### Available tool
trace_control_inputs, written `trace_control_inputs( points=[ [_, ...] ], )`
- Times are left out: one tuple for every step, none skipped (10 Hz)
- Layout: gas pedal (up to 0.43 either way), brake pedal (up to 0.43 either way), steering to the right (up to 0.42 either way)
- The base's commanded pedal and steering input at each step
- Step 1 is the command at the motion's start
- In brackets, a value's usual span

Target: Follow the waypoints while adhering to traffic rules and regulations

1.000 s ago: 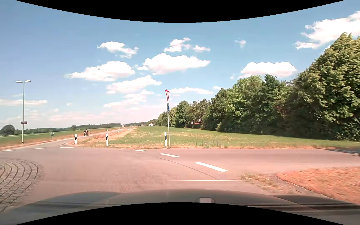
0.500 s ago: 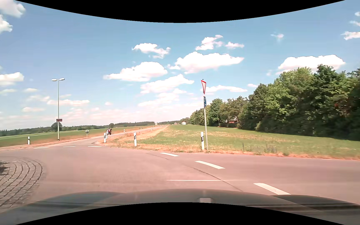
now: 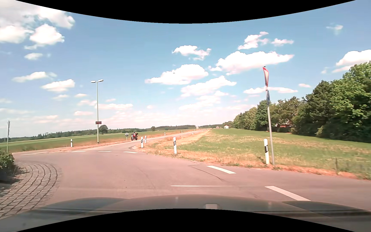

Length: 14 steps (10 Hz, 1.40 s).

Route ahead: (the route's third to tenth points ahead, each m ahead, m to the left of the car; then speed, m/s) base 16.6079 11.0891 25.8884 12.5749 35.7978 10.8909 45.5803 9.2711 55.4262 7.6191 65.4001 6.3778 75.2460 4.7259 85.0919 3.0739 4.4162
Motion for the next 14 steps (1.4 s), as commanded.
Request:
trace_control_inputs(
  points=[
    [0.118, 0.0, -0.356],
    [0.13, 0.0, -0.355],
    [0.138, 0.0, -0.352],
    [0.15, 0.0, -0.344],
    [0.15, 0.0, -0.335],
    [0.15, 0.0, -0.33],
    [0.157, 0.0, -0.324],
    [0.189, 0.0, -0.316],
    [0.197, 0.0, -0.308],
    [0.197, 0.0, -0.296],
    [0.22, 0.0, -0.28],
    [0.22, 0.0, -0.255],
    [0.22, 0.0, -0.234],
    [0.22, 0.0, -0.199]
  ],
)
